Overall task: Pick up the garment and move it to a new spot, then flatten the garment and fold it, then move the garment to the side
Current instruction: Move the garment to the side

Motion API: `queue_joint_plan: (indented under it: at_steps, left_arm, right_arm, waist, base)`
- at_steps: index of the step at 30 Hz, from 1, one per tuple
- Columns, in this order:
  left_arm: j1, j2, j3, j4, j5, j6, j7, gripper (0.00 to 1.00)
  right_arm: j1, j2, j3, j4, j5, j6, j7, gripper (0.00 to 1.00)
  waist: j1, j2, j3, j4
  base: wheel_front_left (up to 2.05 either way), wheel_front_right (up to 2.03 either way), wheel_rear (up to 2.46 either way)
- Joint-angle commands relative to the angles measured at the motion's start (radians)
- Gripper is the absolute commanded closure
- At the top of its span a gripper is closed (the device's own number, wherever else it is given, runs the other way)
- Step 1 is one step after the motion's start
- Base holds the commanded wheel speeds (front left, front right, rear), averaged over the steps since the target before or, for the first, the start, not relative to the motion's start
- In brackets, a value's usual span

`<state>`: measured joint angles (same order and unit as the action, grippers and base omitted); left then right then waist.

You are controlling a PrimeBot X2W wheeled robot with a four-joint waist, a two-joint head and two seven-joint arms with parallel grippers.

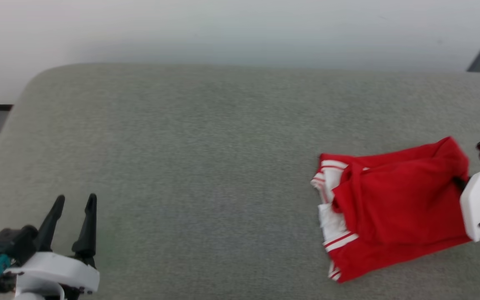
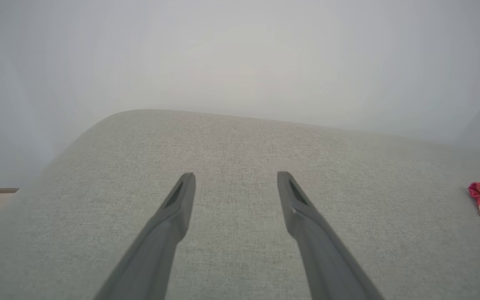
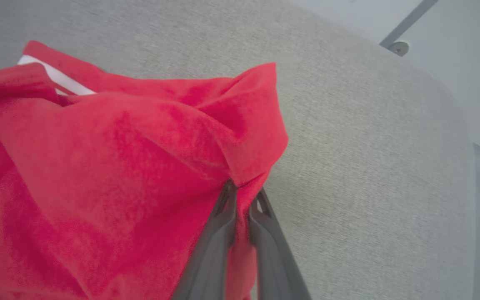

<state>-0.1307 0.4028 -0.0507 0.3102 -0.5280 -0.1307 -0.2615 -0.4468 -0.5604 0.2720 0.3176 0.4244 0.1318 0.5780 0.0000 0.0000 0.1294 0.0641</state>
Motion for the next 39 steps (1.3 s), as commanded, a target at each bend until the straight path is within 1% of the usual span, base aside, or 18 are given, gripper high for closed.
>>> queue_joint_plan:
  at_steps: [1, 5, 11, 21, 27, 31, 33, 39]
  left_arm:
    - [-0.021, 0.002, -0.004, -0.005, 0.005, 0.0, -0.003, 0.0]
    - [-0.047, 0.006, -0.026, -0.011, 0.001, 0.0, -0.003, 0.0]
    - [-0.095, 0.02, -0.063, -0.022, -0.011, 0.0, -0.003, 0.0]
    - [-0.196, 0.057, -0.139, -0.031, -0.025, 0.0, -0.003, 0.0]
    - [-0.237, 0.074, -0.167, -0.039, -0.032, 0.0, -0.003, 0.0]
    - [-0.262, 0.089, -0.184, -0.046, -0.037, 0.0, -0.003, 0.0]
    - [-0.277, 0.093, -0.192, -0.049, -0.037, 0.0, -0.003, 0.0]
    - [-0.309, 0.108, -0.218, -0.055, -0.044, 0.0, -0.003, 0.0]
  right_arm:
    - [-0.019, -0.013, -0.014, -0.011, -0.012, -0.002, 0.004, 1.0]
    - [-0.037, -0.05, -0.041, -0.015, -0.043, -0.002, 0.003, 1.0]
    - [-0.086, -0.099, -0.05, 0.005, -0.077, -0.002, -0.033, 1.0]
    - [-0.213, -0.127, -0.04, 0.08, -0.154, -0.002, -0.122, 1.0]
    - [-0.263, -0.149, -0.027, 0.109, -0.213, -0.002, -0.143, 1.0]
    - [-0.292, -0.167, -0.033, 0.132, -0.262, -0.002, -0.161, 1.0]
    - [-0.307, -0.18, -0.055, 0.155, -0.289, -0.002, -0.174, 1.0]
    - [-0.316, -0.151, -0.12, 0.249, -0.358, -0.002, -0.199, 1.0]
  waist:
    - [0.0, 0.0, 0.027, -0.045]
    - [0.0, 0.0, 0.051, -0.08]
    - [0.0, 0.0, 0.099, -0.128]
    - [0.0, 0.0, 0.19, -0.188]
    - [0.0, 0.0, 0.227, -0.213]
    - [0.0, 0.0, 0.26, -0.232]
    - [0.0, 0.0, 0.276, -0.236]
    - [0.0, 0.0, 0.313, -0.234]
  base:
    - [0.0, 0.0, 0.0]
    - [0.0, 0.0, 0.0]
    - [0.0, 0.0, 0.0]
    - [0.0, 0.0, 0.0]
    - [0.0, 0.0, 0.0]
    - [0.0, 0.0, 0.0]
    - [0.0, 0.0, 0.0]
    - [0.0, 0.0, 0.0]
